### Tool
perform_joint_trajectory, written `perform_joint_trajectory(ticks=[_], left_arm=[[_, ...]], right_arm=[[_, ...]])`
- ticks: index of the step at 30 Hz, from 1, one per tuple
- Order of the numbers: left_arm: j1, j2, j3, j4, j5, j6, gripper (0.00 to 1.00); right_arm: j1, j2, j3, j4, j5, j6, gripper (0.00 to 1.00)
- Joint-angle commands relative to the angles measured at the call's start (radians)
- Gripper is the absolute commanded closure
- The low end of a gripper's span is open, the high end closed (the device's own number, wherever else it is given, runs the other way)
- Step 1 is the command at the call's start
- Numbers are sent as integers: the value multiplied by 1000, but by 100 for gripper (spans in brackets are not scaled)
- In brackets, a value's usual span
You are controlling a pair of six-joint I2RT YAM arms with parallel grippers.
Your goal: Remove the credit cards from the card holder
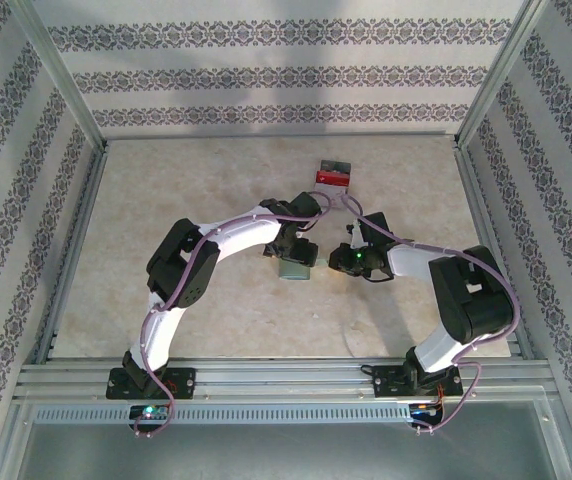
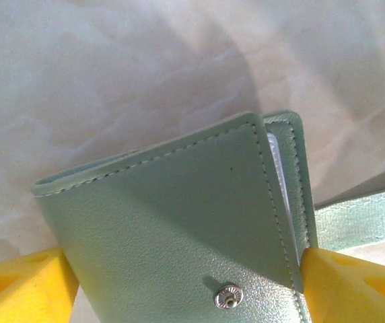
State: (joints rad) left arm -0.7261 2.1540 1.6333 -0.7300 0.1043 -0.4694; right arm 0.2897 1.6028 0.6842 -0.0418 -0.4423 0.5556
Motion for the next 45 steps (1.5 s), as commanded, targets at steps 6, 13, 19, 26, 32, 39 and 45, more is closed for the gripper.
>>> perform_joint_trajectory(ticks=[6,13,19,26,32,39,45], left_arm=[[14,-24,-68,41,31,-35,16],[19,-26,-79,55,45,-42,17],[19,-22,-83,57,44,-41,17],[19,-19,-81,58,48,-42,17],[19,-17,-83,60,53,-43,17],[19,-11,-79,59,56,-42,17],[19,-10,-81,60,55,-43,17]], right_arm=[[-19,-141,14,-30,-46,33,83],[6,-66,18,85,-136,112,97],[14,-58,14,135,-138,139,100],[25,-67,17,142,-153,151,99],[42,-57,8,192,-162,178,100],[44,-73,3,206,-169,189,100],[49,-68,-13,210,-176,201,100]])
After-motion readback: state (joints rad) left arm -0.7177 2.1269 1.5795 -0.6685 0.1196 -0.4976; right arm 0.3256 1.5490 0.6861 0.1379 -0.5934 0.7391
